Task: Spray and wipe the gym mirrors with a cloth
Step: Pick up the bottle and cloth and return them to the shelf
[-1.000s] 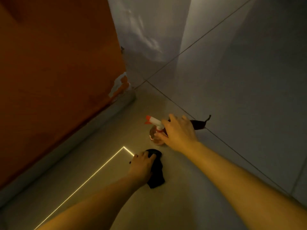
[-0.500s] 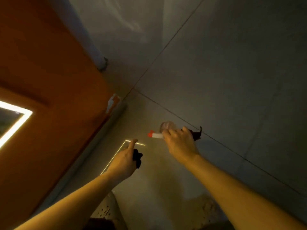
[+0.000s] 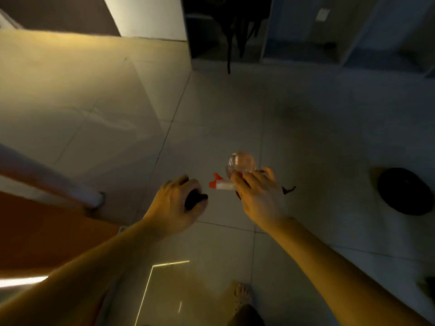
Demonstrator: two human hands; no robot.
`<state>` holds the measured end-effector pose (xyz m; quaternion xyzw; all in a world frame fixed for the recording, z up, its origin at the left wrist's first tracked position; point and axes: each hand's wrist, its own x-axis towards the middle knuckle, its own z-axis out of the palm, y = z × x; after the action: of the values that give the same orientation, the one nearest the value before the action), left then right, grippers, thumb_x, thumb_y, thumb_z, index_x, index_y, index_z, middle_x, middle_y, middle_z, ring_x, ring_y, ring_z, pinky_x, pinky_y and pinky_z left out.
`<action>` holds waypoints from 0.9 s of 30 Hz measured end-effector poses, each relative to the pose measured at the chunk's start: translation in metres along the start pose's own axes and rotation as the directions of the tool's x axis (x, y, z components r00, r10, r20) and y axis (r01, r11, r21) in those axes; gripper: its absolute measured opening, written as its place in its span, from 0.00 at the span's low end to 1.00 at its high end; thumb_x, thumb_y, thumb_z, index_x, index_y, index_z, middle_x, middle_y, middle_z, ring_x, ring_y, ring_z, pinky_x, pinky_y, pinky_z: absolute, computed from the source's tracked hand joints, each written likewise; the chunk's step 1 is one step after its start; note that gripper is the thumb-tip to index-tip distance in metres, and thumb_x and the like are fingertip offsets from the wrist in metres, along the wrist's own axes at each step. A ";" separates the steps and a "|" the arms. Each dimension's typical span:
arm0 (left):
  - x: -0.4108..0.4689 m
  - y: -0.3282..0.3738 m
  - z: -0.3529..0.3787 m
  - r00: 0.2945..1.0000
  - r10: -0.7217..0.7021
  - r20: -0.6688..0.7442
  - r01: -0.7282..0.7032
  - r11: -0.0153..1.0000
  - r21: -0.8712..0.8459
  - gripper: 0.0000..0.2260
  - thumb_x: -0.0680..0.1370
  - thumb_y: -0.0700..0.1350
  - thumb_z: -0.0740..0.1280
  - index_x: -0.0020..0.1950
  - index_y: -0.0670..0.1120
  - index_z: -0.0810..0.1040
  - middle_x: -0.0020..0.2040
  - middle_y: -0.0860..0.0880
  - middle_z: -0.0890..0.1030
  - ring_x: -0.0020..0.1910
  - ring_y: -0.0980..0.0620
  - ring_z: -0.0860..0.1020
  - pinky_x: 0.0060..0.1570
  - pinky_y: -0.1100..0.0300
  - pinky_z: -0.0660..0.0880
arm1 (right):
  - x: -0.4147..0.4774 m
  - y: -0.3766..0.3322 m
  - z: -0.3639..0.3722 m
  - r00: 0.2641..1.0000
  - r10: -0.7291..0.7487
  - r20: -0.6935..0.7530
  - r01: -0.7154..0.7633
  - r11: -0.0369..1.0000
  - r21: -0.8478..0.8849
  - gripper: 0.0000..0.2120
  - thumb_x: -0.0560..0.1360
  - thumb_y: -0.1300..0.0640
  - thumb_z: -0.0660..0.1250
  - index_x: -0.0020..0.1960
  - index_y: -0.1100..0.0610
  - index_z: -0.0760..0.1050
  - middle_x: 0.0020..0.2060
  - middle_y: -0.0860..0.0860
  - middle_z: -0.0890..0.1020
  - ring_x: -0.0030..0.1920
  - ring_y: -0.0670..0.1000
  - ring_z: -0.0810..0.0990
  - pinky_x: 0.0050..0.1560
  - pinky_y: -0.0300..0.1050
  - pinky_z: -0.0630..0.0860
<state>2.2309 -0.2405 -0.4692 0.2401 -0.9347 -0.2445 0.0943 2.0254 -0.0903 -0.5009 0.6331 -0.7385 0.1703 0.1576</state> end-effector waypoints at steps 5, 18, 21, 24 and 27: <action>0.096 0.097 -0.036 0.921 0.360 -0.149 -0.308 0.907 0.285 0.15 0.83 0.55 0.61 0.46 0.46 0.78 0.44 0.48 0.74 0.37 0.47 0.74 0.40 0.52 0.73 | 0.017 0.083 -0.104 0.985 0.072 -0.156 -0.090 0.990 -0.113 0.17 0.74 0.64 0.73 0.63 0.59 0.80 0.50 0.53 0.83 0.50 0.55 0.80 0.58 0.54 0.72; 0.305 0.220 -0.052 0.413 0.897 -0.157 -0.749 0.433 0.501 0.13 0.83 0.49 0.64 0.61 0.46 0.84 0.48 0.47 0.81 0.41 0.47 0.81 0.42 0.53 0.78 | 0.047 0.222 -0.203 0.952 0.128 -0.278 -0.247 0.858 -0.450 0.14 0.69 0.64 0.76 0.54 0.59 0.82 0.43 0.51 0.81 0.43 0.55 0.79 0.58 0.51 0.69; 0.360 0.236 -0.059 0.314 0.949 -0.039 -0.851 0.299 0.432 0.11 0.81 0.47 0.70 0.62 0.46 0.82 0.51 0.47 0.81 0.44 0.46 0.81 0.46 0.52 0.81 | 0.064 0.249 -0.210 0.946 0.156 -0.283 -0.286 0.811 -0.510 0.12 0.70 0.64 0.74 0.53 0.58 0.82 0.44 0.51 0.82 0.45 0.55 0.80 0.59 0.52 0.69; 0.405 0.262 -0.072 0.233 0.972 0.027 -0.892 0.203 0.403 0.14 0.77 0.46 0.74 0.61 0.45 0.82 0.50 0.47 0.82 0.43 0.46 0.81 0.46 0.51 0.81 | 0.079 0.274 -0.224 0.940 0.172 -0.295 -0.316 0.765 -0.561 0.08 0.74 0.61 0.70 0.52 0.57 0.82 0.45 0.51 0.83 0.47 0.56 0.81 0.59 0.52 0.67; 0.443 0.294 -0.080 0.149 0.988 0.038 -0.899 0.119 0.422 0.10 0.78 0.42 0.68 0.56 0.43 0.83 0.49 0.46 0.83 0.44 0.45 0.82 0.47 0.50 0.81 | 0.091 0.302 -0.238 0.927 0.205 -0.313 -0.359 0.721 -0.593 0.12 0.78 0.58 0.61 0.53 0.57 0.82 0.47 0.52 0.83 0.50 0.56 0.79 0.60 0.53 0.67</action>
<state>1.7524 -0.2679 -0.2264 -0.3734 -0.8738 0.0750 0.3024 1.7171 -0.0209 -0.2632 0.3966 -0.8171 0.0010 0.4183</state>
